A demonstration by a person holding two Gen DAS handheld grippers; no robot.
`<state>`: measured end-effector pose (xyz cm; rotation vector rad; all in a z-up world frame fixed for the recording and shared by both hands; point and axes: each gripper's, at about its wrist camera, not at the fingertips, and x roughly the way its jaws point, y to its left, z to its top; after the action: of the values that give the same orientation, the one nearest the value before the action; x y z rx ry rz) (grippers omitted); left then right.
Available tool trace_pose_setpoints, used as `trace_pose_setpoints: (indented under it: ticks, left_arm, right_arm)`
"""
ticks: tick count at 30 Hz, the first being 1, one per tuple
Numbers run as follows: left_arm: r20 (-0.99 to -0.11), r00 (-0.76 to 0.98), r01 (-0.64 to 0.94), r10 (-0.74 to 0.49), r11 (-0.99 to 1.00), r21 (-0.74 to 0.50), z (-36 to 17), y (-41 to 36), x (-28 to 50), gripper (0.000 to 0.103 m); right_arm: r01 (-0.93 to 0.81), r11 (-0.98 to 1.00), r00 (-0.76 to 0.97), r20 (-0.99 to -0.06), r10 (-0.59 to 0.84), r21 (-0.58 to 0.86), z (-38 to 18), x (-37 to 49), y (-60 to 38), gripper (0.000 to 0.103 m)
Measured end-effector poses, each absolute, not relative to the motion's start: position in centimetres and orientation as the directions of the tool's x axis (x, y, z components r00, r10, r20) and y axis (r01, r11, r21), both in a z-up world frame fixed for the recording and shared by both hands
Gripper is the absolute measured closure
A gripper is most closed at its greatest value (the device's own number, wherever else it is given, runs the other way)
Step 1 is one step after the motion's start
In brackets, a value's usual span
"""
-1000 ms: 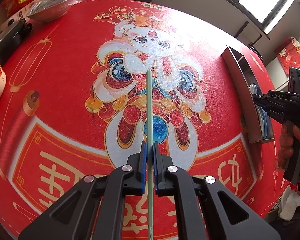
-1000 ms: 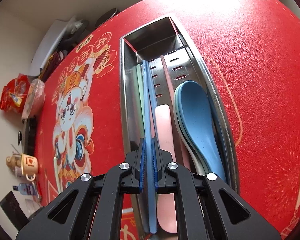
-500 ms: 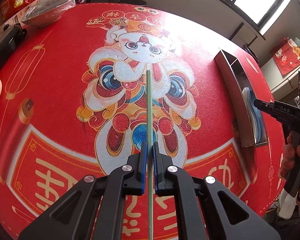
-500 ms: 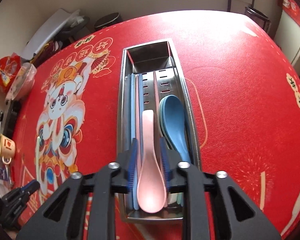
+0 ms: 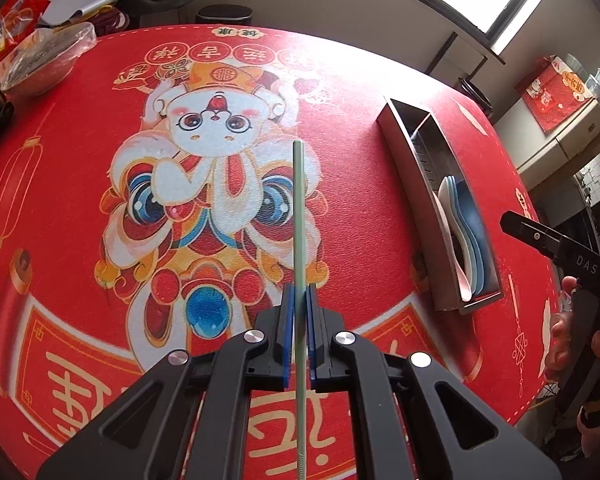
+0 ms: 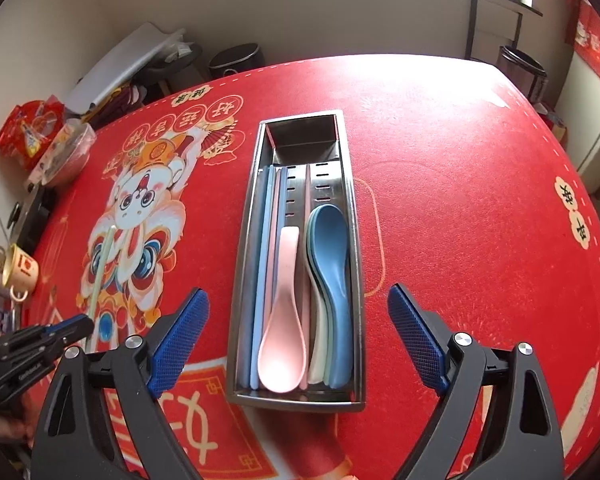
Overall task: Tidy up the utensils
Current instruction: 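Carry the green chopstick into the tray with the left tool, open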
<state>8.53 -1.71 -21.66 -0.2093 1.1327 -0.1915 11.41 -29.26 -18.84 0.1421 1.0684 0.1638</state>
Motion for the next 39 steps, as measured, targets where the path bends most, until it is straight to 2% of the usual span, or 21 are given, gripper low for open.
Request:
trace_pose_setpoints:
  ticks: [22, 39]
  left_arm:
    - [-0.788, 0.444, 0.052, -0.428, 0.890, -0.454, -19.7, -14.7, 16.5, 0.097]
    - [-0.821, 0.458, 0.006, -0.341, 0.924, -0.381, -23.1, -16.3, 18.5, 0.097]
  right_arm:
    - [-0.008, 0.983, 0.458, -0.874, 0.165, 0.181, -19.3, 11.2, -37.9, 0.015]
    - [0.005, 0.982, 0.430, -0.886, 0.170, 0.191, -20.3, 11.4, -40.5, 0.015]
